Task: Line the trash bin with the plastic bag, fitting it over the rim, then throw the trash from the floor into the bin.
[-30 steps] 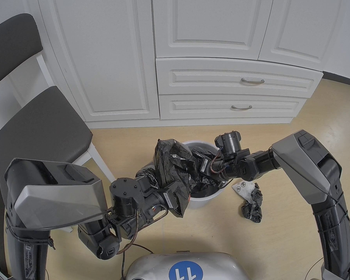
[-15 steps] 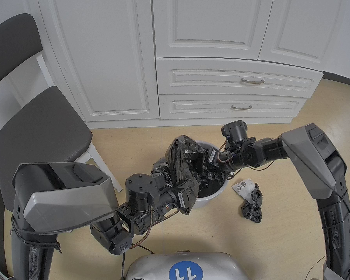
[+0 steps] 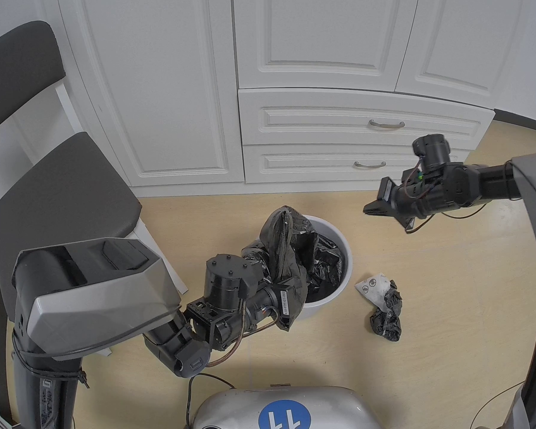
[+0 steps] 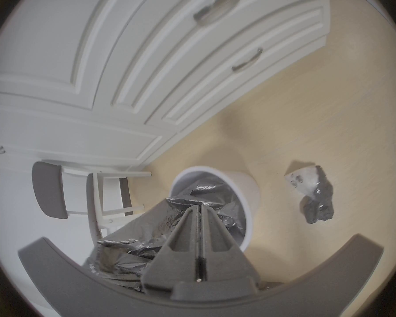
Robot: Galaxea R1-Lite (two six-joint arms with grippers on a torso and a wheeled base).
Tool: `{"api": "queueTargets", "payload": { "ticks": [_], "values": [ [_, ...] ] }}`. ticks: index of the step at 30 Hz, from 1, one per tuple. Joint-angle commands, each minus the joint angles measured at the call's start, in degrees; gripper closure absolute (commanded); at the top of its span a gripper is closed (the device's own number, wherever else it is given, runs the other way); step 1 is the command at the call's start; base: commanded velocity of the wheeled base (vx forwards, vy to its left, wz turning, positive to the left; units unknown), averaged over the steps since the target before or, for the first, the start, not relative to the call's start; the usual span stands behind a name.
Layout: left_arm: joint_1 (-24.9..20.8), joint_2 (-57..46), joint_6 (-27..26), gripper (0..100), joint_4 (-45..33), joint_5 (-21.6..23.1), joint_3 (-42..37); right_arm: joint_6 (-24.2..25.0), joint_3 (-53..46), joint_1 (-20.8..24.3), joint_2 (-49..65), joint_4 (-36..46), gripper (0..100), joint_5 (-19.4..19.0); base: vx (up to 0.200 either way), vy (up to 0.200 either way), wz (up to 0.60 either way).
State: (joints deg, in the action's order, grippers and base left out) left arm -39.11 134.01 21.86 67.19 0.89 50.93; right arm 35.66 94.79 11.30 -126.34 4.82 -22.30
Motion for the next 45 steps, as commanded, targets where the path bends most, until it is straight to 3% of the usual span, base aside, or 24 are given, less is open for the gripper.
{"api": "queueTargets", "payload": {
  "ticks": [1,2,3,4,8,10,11,16,18,19,21,23,25,26,30,36,45],
  "values": [
    [-0.4,-3.0,-1.6,100,-4.4,0.0,2.4,-1.6,-2.0,-2.0,6.5,0.2,100,1.3,0.000,0.000,0.00],
    [-0.8,-3.8,-2.9,100,-7.7,-0.2,3.6,-4.2,-3.2,-2.5,7.7,0.0,100,3.8,0.000,0.000,0.00],
    [-0.8,-3.8,-2.9,100,-7.7,-0.2,3.6,-4.2,-3.2,-2.5,7.7,0.0,100,3.8,0.000,0.000,0.00],
    [-1.7,-5.1,-4.9,100,-12.9,-0.6,5.9,-6.8,-4.5,-2.9,9.5,-0.5,100,6.4,0.000,0.000,0.00],
    [-2.8,-6.9,-6.4,100,-26.1,-1.2,13.8,-8.1,-10.8,-2.9,18.0,-1.9,100,7.4,0.000,0.000,0.00],
    [-2.8,-6.9,-6.4,100,-26.1,-1.2,13.8,-8.1,-10.8,-2.9,18.0,-1.9,100,7.4,0.000,0.000,0.00],
    [-3.3,-7.3,-6.8,100,-38.0,-3.4,21.2,-12.9,-18.1,-2.9,24.9,-5.8,100,7.4,0.000,0.000,0.00],
    [-5.0,-6.6,-9.8,100,-53.2,-8.1,31.7,-22.2,-31.6,-5.1,35.6,-18.5,100,7.1,0.000,0.000,0.00],
    [-5.2,-6.6,-10.8,100,-56.3,-9.0,33.4,-22.9,-33.8,-5.1,37.2,-21.0,100,7.3,0.000,0.000,0.00],
    [-5.6,-6.4,-12.1,100,-63.4,-10.7,37.5,-24.7,-38.2,-5.5,39.9,-25.1,100,7.5,0.000,0.000,0.00],
    [-6.0,-5.4,-12.3,100,-70.3,-12.1,42.3,-28.5,-42.1,-6.0,42.1,-28.5,100,7.4,0.000,0.000,0.00],
    [-6.1,-4.9,-12.3,100,-72.7,-12.7,44.4,-30.6,-43.7,-6.3,42.9,-29.8,100,7.4,0.000,0.000,0.00],
    [-6.6,-2.9,-12.1,100,-80.4,-14.4,52.2,-37.6,-49.8,-6.9,46.9,-32.9,100,7.4,0.000,0.000,0.00],
    [-6.7,-2.8,-12.1,100,-80.7,-14.4,52.5,-37.9,-50.1,-6.9,47.2,-33.0,100,7.4,0.000,0.000,0.00],
    [-7.1,1.0,-12.0,100,-91.5,-14.6,63.7,-47.7,-59.6,-6.9,58.0,-36.3,100,7.3,0.000,0.000,0.00],
    [-7.5,3.1,-12.5,100,-96.6,-14.7,63.7,-54.7,-65.7,-7.8,68.5,-35.8,100,7.4,0.000,0.000,0.00],
    [-7.7,7.0,-13.9,100,-96.2,-15.0,63.7,-55.8,-67.4,-10.4,72.1,-35.8,100,7.4,0.000,0.000,0.00]
  ]
}}
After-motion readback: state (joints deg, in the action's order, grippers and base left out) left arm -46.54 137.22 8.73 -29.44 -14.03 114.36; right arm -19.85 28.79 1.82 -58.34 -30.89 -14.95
